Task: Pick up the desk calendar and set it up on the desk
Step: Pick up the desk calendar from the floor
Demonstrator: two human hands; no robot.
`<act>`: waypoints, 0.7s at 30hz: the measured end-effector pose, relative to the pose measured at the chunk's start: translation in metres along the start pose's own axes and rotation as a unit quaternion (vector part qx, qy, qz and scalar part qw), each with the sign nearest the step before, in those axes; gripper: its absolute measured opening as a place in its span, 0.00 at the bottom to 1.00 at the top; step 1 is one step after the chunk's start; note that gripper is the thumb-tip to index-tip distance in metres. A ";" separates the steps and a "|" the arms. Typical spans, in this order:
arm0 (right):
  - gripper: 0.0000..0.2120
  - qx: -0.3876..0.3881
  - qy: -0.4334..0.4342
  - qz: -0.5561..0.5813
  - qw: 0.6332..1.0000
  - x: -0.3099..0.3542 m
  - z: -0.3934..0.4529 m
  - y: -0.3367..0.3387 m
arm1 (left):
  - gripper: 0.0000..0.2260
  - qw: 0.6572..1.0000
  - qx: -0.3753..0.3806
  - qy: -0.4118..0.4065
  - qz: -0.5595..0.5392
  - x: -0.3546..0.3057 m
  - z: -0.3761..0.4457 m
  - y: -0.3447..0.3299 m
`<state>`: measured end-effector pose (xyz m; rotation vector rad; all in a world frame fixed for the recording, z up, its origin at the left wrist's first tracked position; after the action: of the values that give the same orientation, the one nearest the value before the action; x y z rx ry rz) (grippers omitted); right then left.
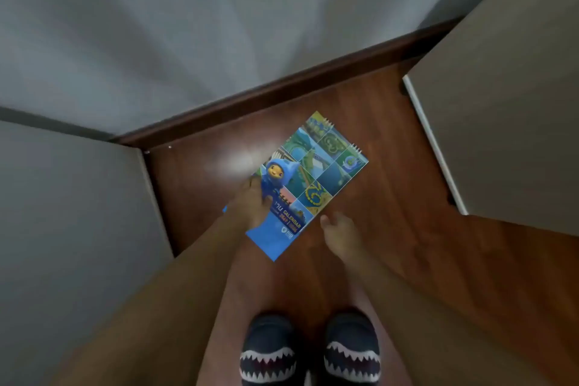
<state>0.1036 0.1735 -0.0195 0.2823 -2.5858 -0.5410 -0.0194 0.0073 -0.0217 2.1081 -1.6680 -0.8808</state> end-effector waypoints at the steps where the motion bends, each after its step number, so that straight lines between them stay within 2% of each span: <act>1: 0.20 -0.013 -0.002 0.028 1.000 -0.006 0.012 -0.010 | 0.21 1.000 -0.011 -0.002 -0.009 0.004 0.015 -0.006; 3: 0.16 -0.037 0.008 0.082 0.996 -0.021 0.036 -0.029 | 0.19 0.999 -0.038 0.004 -0.024 0.013 0.040 -0.015; 6: 0.12 -0.052 -0.025 0.189 0.980 -0.033 0.053 -0.051 | 0.20 0.998 -0.062 0.020 -0.022 0.024 0.061 -0.023; 8: 0.03 -0.046 -0.056 0.266 0.961 -0.030 0.054 -0.054 | 0.19 0.997 -0.060 0.039 -0.012 0.026 0.063 -0.024; 9: 0.04 -0.040 -0.071 0.302 0.950 -0.030 0.055 -0.055 | 0.19 0.997 -0.052 0.058 -0.009 0.028 0.062 -0.024; 10: 0.09 -0.030 -0.094 0.323 0.941 -0.030 0.052 -0.054 | 0.17 0.996 -0.046 0.072 -0.011 0.028 0.058 -0.023; 12: 0.13 -0.021 -0.107 0.341 0.934 -0.030 0.043 -0.046 | 0.14 0.997 -0.036 0.071 -0.024 0.024 0.046 -0.019; 15: 0.06 -0.030 -0.097 0.384 0.918 -0.030 0.020 -0.026 | 0.12 0.993 0.020 0.056 -0.103 0.008 0.010 -0.015; 17: 0.10 -0.036 -0.091 0.395 0.913 -0.027 -0.004 -0.007 | 0.12 0.978 0.064 0.080 -0.179 -0.003 -0.023 -0.012; 18: 0.10 -0.033 -0.081 0.406 0.910 -0.023 -0.018 0.004 | 0.11 0.972 0.072 0.086 -0.209 -0.007 -0.040 -0.009; 21: 0.04 -0.023 -0.049 0.413 0.909 -0.005 -0.074 0.048 | 0.01 0.949 0.089 0.095 -0.286 -0.022 -0.100 0.018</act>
<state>0.1393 0.1945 0.0589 -0.8469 -2.4673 -0.2911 0.0280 0.0110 0.0712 2.7678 -1.0820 -0.6541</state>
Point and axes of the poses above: each hand's wrist, its own z-axis towards the middle knuckle, its own y-axis out of the back of the hand, x = y × z, the point moved 3 cm from there along z, towards the middle knuckle, and after that the axes turned 7 degrees about y, right-handed, at the moved point
